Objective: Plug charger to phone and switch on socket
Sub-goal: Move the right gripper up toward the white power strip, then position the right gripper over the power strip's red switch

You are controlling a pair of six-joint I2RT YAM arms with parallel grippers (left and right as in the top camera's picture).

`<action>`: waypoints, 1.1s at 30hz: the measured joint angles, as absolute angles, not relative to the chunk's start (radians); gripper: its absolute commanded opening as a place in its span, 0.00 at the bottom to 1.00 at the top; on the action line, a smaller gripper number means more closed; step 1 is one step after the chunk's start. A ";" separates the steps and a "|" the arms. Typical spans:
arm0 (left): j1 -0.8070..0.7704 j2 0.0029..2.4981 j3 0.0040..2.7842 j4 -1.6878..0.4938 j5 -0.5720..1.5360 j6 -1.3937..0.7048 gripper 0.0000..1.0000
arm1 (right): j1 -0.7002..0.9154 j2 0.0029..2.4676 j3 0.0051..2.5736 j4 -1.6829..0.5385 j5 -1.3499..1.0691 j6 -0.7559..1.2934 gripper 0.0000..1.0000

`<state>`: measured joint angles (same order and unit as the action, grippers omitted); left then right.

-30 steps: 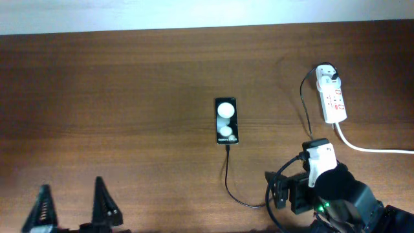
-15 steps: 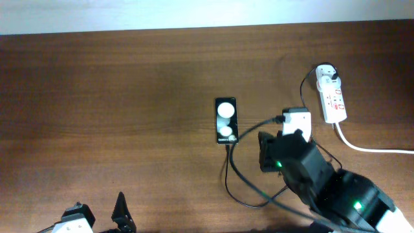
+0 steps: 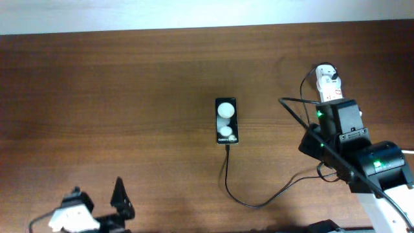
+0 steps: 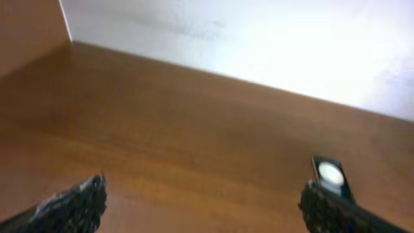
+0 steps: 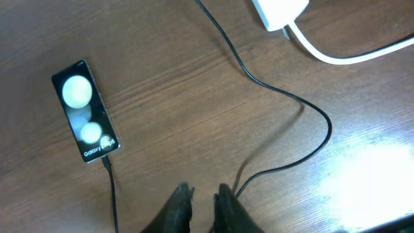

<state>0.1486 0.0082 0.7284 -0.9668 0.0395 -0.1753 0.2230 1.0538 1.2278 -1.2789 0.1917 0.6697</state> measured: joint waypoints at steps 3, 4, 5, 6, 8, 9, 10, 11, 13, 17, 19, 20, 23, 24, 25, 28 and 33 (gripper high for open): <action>0.149 0.011 0.542 -0.799 0.054 -0.175 0.99 | 0.222 1.051 1.229 -1.299 0.187 0.673 0.09; 0.149 0.012 0.519 -0.726 0.077 -0.175 0.99 | 0.222 1.047 1.229 -1.300 0.186 0.673 0.09; 0.149 0.012 0.509 -0.654 0.112 -0.175 0.99 | 0.222 1.036 1.229 -1.303 0.180 0.673 0.09; 0.149 0.012 0.508 -0.601 0.148 -0.175 0.99 | 0.222 1.018 1.229 -1.303 0.172 0.673 0.09; 0.149 0.012 0.505 -0.528 0.193 -0.175 0.99 | 0.222 0.988 1.229 -1.303 0.163 0.673 0.09; 0.149 0.012 0.505 -0.498 0.203 -0.175 0.99 | 0.222 0.969 1.229 -1.303 0.161 0.673 0.09; 0.148 0.012 0.500 -0.471 0.210 -0.175 0.99 | 0.222 0.955 1.229 -1.302 0.158 0.673 0.09; 0.149 0.011 0.484 -0.422 0.213 -0.175 0.99 | 0.222 0.937 1.229 -1.303 0.156 0.673 0.09; 0.149 0.011 0.425 -0.347 0.222 -0.175 0.99 | 0.222 0.907 1.229 -1.306 0.146 0.674 0.08; 0.148 0.014 0.249 -0.142 0.229 -0.175 0.99 | 0.222 0.879 1.229 -1.322 0.051 0.673 0.06; 0.149 0.015 0.165 -0.073 0.229 -0.175 0.99 | 0.221 0.878 1.229 -1.349 0.013 0.674 0.04; 0.148 0.015 0.139 -0.065 0.229 -0.175 0.99 | 0.221 0.878 1.229 -1.366 -0.004 0.674 0.04; 0.139 0.015 0.091 -0.064 0.153 -0.175 0.99 | 0.221 0.878 1.229 -1.385 -0.033 0.674 0.04; 0.120 0.015 0.087 -0.064 0.117 -0.175 0.99 | 0.221 0.878 1.229 -1.385 -0.036 0.674 0.04; 0.085 0.015 0.087 -0.064 0.077 -0.175 0.99 | 0.221 0.878 1.229 -1.385 -0.039 0.674 0.04; -0.014 0.015 0.086 -0.094 -0.037 -0.175 0.99 | 0.221 0.878 1.229 -1.386 -0.044 0.673 0.04; -0.029 0.017 0.054 -0.152 -0.107 -0.175 0.99 | 0.221 0.878 1.229 -1.388 -0.008 0.673 0.04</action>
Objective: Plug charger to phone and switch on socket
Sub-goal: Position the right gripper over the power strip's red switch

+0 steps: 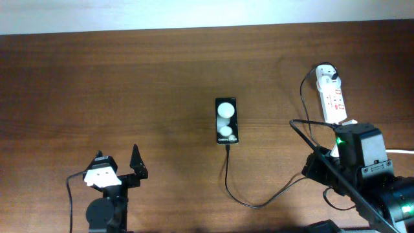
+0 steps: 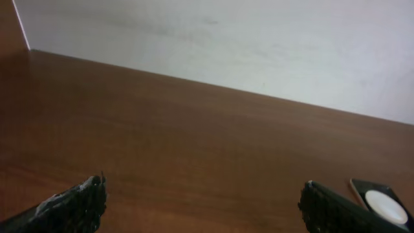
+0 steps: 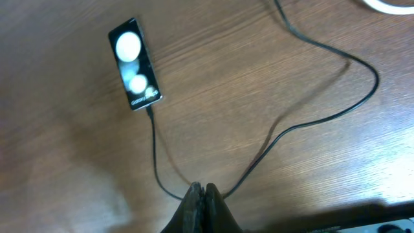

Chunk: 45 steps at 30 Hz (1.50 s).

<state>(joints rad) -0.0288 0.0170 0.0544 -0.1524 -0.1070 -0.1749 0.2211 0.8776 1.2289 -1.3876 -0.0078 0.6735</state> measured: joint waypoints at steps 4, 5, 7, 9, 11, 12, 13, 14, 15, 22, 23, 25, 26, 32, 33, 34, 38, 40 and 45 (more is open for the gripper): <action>-0.029 0.018 0.052 -0.153 -0.110 -0.175 0.99 | 0.221 0.883 1.229 -1.348 0.129 0.675 0.04; -0.029 0.018 0.052 -0.153 -0.110 -0.175 0.99 | 0.221 0.894 1.229 -1.331 0.176 0.673 0.04; -0.029 0.018 0.052 -0.153 -0.113 -0.175 0.99 | 0.216 0.942 1.229 -1.302 0.242 0.685 0.04; -0.029 0.020 0.052 -0.153 -0.113 -0.175 0.99 | 0.170 1.024 1.230 -1.290 0.258 0.717 0.04; -0.029 0.021 0.052 -0.153 -0.113 -0.175 0.99 | 0.067 1.151 1.245 -1.287 0.232 0.725 0.04; -0.029 0.022 0.052 -0.153 -0.113 -0.175 0.99 | 0.022 1.202 1.259 -1.283 0.216 0.718 0.04; -0.029 0.022 0.051 -0.153 -0.113 -0.175 0.99 | -0.032 1.242 1.291 -1.292 0.185 0.698 0.04; -0.029 0.024 0.051 -0.154 -0.113 -0.175 0.99 | -0.093 1.279 1.327 -1.296 0.160 0.676 0.04; -0.029 0.024 0.051 -0.152 -0.113 -0.175 0.99 | -0.145 1.310 1.360 -1.298 0.136 0.659 0.04; -0.029 0.024 0.050 -0.153 -0.113 -0.175 0.99 | -0.429 1.652 1.622 -1.302 -0.041 0.570 0.04; -0.029 0.024 0.050 -0.153 -0.113 -0.175 0.99 | -0.437 1.708 1.656 -1.297 -0.049 0.568 0.04; -0.029 0.024 0.050 -0.153 -0.113 -0.175 0.99 | -0.447 1.789 1.724 -1.264 -0.056 0.566 0.04; -0.029 0.024 0.050 -0.153 -0.113 -0.175 0.99 | -0.451 1.812 1.732 -1.249 -0.056 0.567 0.04; -0.029 0.024 0.050 -0.153 -0.113 -0.175 0.99 | -0.493 1.905 1.732 -1.146 -0.054 0.588 0.04; -0.029 0.024 0.050 -0.153 -0.113 -0.175 0.99 | -0.495 1.908 1.732 -1.136 -0.054 0.597 0.04; -0.029 0.024 0.050 -0.153 -0.113 -0.175 0.99 | -0.497 1.913 1.732 -1.124 -0.053 0.601 0.04; -0.029 0.024 0.050 -0.153 -0.113 -0.175 0.99 | -0.497 1.919 1.732 -1.117 -0.053 0.601 0.04; -0.029 0.024 0.050 -0.153 -0.113 -0.175 0.99 | -0.497 1.919 1.732 -1.088 -0.053 0.606 0.04; -0.029 0.024 0.050 -0.153 -0.113 -0.175 0.99 | -0.497 1.932 1.732 -1.057 -0.056 0.679 0.04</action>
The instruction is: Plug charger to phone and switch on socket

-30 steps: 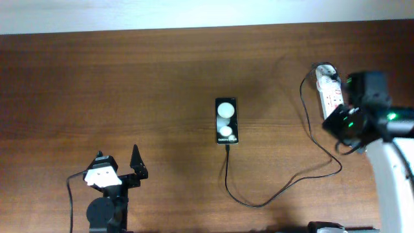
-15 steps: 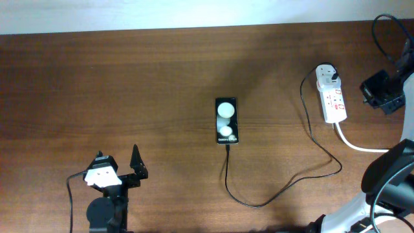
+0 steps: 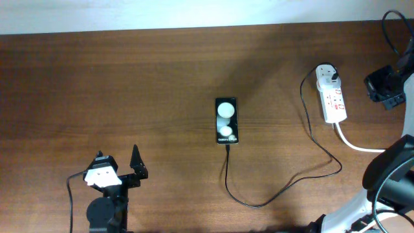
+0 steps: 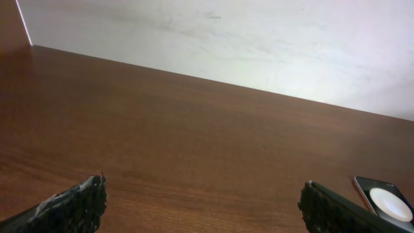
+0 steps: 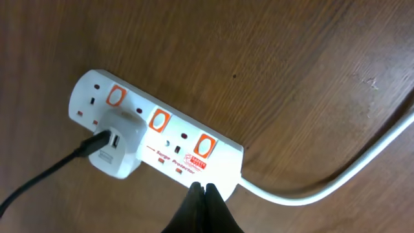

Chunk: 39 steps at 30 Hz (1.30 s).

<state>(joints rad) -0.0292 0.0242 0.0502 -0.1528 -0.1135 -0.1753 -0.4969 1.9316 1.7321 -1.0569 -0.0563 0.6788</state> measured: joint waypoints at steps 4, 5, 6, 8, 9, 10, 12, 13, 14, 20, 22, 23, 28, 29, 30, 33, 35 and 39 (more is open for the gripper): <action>-0.029 0.024 0.050 -0.153 -0.113 -0.175 0.99 | -0.486 1.992 1.732 -1.011 -0.102 0.739 0.04; -0.029 0.024 0.050 -0.153 -0.113 -0.175 0.99 | -0.467 2.006 1.732 -0.987 -0.110 0.750 0.04; -0.029 0.024 0.050 -0.153 -0.113 -0.175 0.99 | -0.453 2.016 1.732 -0.971 -0.112 0.756 0.04; -0.029 0.024 0.050 -0.153 -0.113 -0.175 0.99 | -0.416 2.056 1.734 -0.938 -0.119 0.769 0.04; -0.029 0.024 0.050 -0.153 -0.113 -0.175 0.99 | -0.407 2.071 1.734 -0.927 -0.119 0.774 0.04; -0.029 0.024 0.050 -0.153 -0.113 -0.175 0.99 | -0.394 2.103 1.734 -0.902 -0.123 0.783 0.04; -0.029 0.024 0.050 -0.153 -0.113 -0.175 0.99 | -0.391 2.141 1.734 -0.872 -0.123 0.794 0.04; -0.029 0.024 0.050 -0.153 -0.113 -0.175 0.99 | -0.391 2.152 1.734 -0.852 -0.123 0.804 0.04; -0.029 0.024 0.050 -0.153 -0.113 -0.175 0.99 | -0.391 2.155 1.734 -0.842 -0.123 0.811 0.04; -0.029 0.024 0.050 -0.153 -0.113 -0.175 0.99 | -0.391 2.165 1.735 -0.816 -0.121 0.817 0.04; -0.029 0.024 0.050 -0.153 -0.113 -0.175 0.99 | -0.395 2.196 1.736 -0.805 -0.123 0.817 0.04; -0.029 0.024 0.050 -0.153 -0.113 -0.175 0.99 | -0.393 2.215 1.736 -0.798 -0.123 0.817 0.04; -0.029 0.024 0.050 -0.153 -0.113 -0.175 0.99 | -0.364 2.227 1.748 -0.813 -0.064 0.816 0.04; -0.029 0.024 0.050 -0.153 -0.113 -0.175 0.99 | -0.358 2.227 1.752 -0.828 -0.056 0.815 0.04; -0.029 0.024 0.050 -0.153 -0.113 -0.175 0.99 | -0.350 2.227 1.757 -0.844 -0.041 0.815 0.04; -0.029 0.024 0.050 -0.153 -0.113 -0.175 0.99 | -0.302 2.216 1.763 -0.975 0.001 0.814 0.04; -0.029 0.025 0.050 -0.152 -0.113 -0.175 0.99 | -0.311 2.173 1.753 -1.049 0.057 0.812 0.04; -0.029 0.024 0.050 -0.152 -0.113 -0.175 0.99 | -0.345 1.859 1.747 -1.222 0.120 0.793 0.04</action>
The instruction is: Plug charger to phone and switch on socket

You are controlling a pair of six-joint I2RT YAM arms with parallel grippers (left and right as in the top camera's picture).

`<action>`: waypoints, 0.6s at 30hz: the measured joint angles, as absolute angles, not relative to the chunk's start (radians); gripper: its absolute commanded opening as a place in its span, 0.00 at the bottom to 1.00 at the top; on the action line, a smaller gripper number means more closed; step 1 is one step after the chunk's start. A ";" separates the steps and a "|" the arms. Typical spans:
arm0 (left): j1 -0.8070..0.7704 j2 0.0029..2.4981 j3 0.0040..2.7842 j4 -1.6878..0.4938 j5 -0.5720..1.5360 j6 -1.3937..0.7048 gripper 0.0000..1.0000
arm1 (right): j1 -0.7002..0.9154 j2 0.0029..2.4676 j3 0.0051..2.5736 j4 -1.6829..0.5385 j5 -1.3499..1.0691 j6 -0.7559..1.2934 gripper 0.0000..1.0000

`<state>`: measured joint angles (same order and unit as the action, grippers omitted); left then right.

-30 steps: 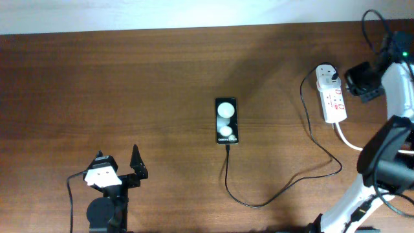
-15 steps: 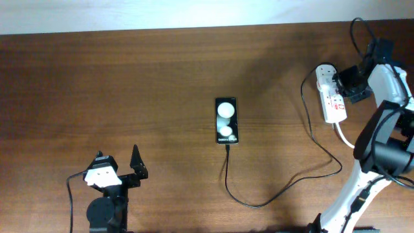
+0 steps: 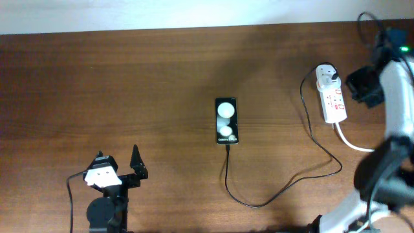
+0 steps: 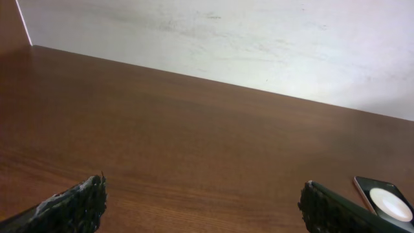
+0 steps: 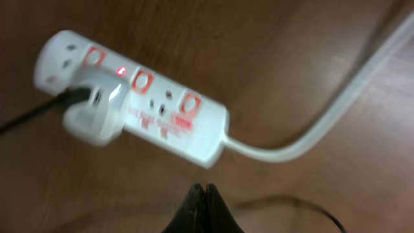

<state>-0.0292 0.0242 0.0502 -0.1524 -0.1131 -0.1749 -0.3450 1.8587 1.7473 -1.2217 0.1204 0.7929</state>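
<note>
The black phone [image 3: 226, 121] lies face up mid-table, screen lit, with the black charger cable [image 3: 259, 204] plugged into its near end. The cable loops round to a white charger [image 5: 94, 113] in the white power strip [image 3: 330, 97]. In the right wrist view a red light [image 5: 120, 70] glows on the strip [image 5: 162, 113] beside the charger. My right gripper [image 5: 204, 189] is shut and empty, just off the strip's cord end. My left gripper [image 4: 204, 204] stands open and empty at the near left, with the phone [image 4: 383, 204] at its right.
The strip's thick white cord [image 5: 323, 123] runs off to the right edge of the table. A pale wall [image 4: 226, 45] borders the far edge. My right arm [image 3: 394, 97] rises along the right side.
A red light now glows on the strip by the charger. My shut right gripper has shifted slightly by the strip, its view now blurred. Left arm, phone and cable have not moved.
My right gripper was slightly open over the cable near the strip while the left arm sat low at the near left. Then it was shut over the cable loop and the left arm stood further in. Later it was shut beside the strip, where the light now glows.
</note>
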 measured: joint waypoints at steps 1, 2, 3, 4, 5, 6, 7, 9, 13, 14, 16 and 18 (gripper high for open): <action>-0.029 0.024 0.050 -0.152 -0.113 -0.175 0.99 | -0.338 1.764 1.750 -1.282 0.127 0.781 0.04; -0.029 0.024 0.050 -0.152 -0.113 -0.175 0.99 | -0.332 1.722 1.750 -1.307 0.126 0.774 0.04; -0.029 0.024 0.050 -0.153 -0.113 -0.175 0.99 | -0.318 1.673 1.750 -1.349 0.109 0.750 0.04; -0.029 0.024 0.050 -0.153 -0.113 -0.175 0.99 | -0.306 1.646 1.750 -1.378 0.086 0.730 0.04; -0.029 0.024 0.050 -0.153 -0.113 -0.175 0.99 | -0.295 1.629 1.750 -1.406 0.067 0.715 0.04; -0.029 0.024 0.050 -0.153 -0.113 -0.175 0.99 | -0.273 1.602 1.750 -1.458 0.043 0.691 0.04; -0.029 0.024 0.050 -0.153 -0.113 -0.175 0.99 | -0.255 1.578 1.750 -1.480 0.032 0.672 0.04; -0.029 0.024 0.050 -0.153 -0.113 -0.175 0.99 | -0.210 1.516 1.750 -1.516 0.021 0.627 0.04; -0.029 0.024 0.050 -0.153 -0.113 -0.175 0.99 | -0.162 1.430 1.750 -1.621 0.016 0.593 0.04; -0.029 0.024 0.050 -0.153 -0.113 -0.175 0.99 | -0.159 1.430 1.750 -1.649 0.015 0.586 0.04; -0.029 0.024 0.050 -0.153 -0.113 -0.175 0.99 | -0.159 1.425 1.750 -1.676 0.013 0.546 0.04; -0.029 0.024 0.050 -0.153 -0.113 -0.175 0.99 | -0.159 1.391 1.749 -1.693 -0.001 0.514 0.53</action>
